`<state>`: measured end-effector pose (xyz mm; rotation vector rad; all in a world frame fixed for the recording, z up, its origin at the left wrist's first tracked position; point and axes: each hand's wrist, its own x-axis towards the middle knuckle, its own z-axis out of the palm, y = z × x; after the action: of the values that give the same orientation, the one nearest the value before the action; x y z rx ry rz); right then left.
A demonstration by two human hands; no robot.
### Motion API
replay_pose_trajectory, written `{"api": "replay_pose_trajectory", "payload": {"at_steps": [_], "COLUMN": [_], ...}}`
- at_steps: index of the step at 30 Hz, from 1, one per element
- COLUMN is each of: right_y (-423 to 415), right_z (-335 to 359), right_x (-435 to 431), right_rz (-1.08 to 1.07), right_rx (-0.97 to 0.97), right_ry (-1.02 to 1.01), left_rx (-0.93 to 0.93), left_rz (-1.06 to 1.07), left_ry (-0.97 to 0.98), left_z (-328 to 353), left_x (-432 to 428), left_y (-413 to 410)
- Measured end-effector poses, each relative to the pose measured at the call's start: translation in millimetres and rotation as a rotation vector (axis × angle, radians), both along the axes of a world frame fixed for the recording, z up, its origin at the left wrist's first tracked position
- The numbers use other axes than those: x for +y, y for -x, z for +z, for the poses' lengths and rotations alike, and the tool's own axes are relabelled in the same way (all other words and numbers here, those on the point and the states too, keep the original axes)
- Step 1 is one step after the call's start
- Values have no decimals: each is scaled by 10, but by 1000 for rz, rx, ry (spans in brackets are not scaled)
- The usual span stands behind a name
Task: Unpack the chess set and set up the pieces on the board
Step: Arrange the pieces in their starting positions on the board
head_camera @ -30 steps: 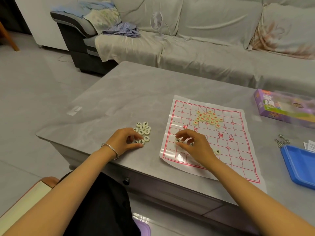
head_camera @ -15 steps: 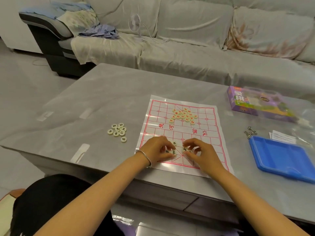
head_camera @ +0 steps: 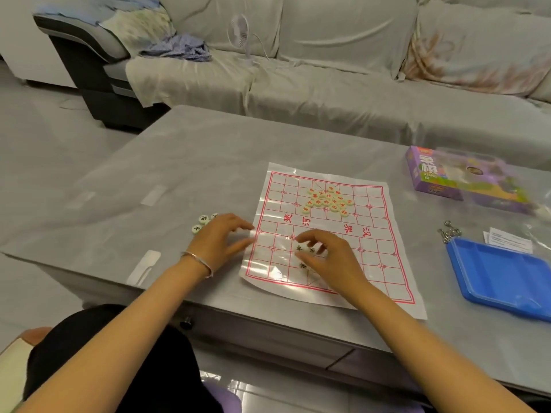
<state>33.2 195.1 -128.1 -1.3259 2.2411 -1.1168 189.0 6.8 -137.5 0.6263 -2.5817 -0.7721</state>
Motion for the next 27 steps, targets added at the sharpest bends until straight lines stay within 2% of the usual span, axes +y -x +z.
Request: {"api": "replay_pose_trajectory", "payload": {"at_steps": [3,8,10,15,17,20,23,27], "right_y": [-227,-569,-657,-686,-668,-647,-658,-677], "right_z": [12,-17,-49,-154,-188,-196,-176,-208], "right_x": [-330,-866,-994,-1030,-1000,-1024,-1103,-1163], "right_rz": [82,296,353,450,446,331,238,216], "right_rx": [18,168,222,364,362,282,230,202], "right_ry": [-32,-148,-178,-208,-184,-99,-85,-94], "left_rx": [-109,-253,-220,57,111,155,117,73], "left_rz": [117,18,-4,78,86,74,55,24], "left_ry": [35,-1,-18,-173,-183,-158,-145,-92], "left_z": [-141,-291,-300,-293,-274,-259,-252,-242], "left_x": [-339,-480,-463,-531,-551,-575,-595,-589], "left_y": [-263,-538,-599,-738,-738,-682,-586,-488]}}
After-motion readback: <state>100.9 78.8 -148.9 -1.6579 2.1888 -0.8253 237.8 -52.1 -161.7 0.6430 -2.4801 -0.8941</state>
